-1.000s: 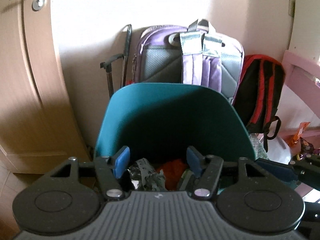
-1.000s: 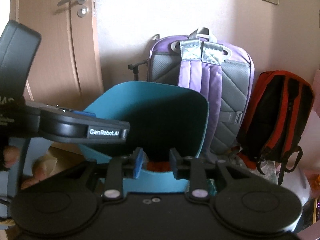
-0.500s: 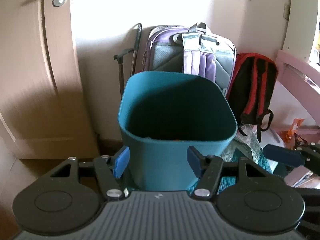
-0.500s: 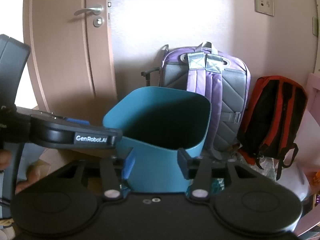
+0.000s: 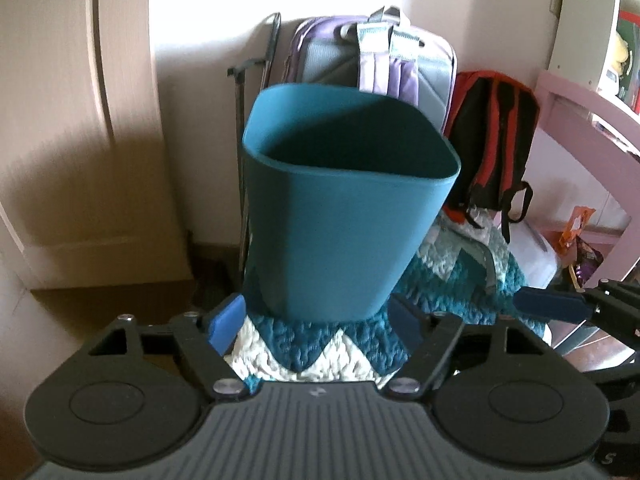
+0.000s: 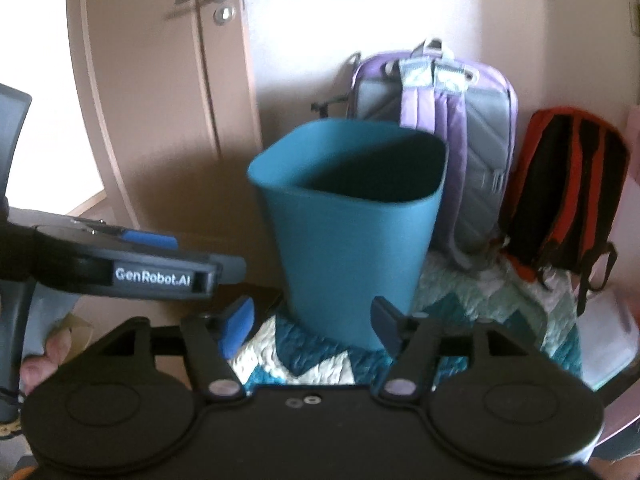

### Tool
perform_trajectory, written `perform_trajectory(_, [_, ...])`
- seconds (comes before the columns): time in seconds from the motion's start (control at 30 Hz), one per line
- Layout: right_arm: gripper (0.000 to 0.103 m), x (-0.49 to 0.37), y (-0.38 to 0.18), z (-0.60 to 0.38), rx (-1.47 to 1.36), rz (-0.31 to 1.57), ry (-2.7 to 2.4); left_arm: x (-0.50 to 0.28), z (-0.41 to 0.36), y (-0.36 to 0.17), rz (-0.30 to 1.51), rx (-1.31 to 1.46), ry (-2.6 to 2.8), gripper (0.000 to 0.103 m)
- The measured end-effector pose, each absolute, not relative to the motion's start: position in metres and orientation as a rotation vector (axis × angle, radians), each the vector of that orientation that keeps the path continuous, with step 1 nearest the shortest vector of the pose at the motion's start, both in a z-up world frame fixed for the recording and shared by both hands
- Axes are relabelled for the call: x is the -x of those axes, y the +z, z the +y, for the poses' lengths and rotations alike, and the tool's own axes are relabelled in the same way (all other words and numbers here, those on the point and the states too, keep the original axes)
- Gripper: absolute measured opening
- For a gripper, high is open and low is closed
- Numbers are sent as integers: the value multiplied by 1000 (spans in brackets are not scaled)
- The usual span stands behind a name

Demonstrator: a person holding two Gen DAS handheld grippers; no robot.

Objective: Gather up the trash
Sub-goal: 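Lower both tools back toward the tissue and juice bottle on the floor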

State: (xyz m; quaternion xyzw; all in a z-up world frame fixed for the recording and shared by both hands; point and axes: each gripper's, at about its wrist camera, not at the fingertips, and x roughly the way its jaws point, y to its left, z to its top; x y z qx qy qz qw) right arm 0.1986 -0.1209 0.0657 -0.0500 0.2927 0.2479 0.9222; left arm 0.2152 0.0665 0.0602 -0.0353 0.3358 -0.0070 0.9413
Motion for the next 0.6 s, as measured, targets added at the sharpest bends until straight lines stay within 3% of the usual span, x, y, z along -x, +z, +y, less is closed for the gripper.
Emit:
perform_trajectory(0.4, [91, -198, -8, -116, 97, 734, 547, -222, 90, -27, 827, 166, 31, 83])
perform_trajectory(0.6, [96, -220, -63, -115, 57, 847, 565, -246, 105, -93, 976, 197, 57, 85])
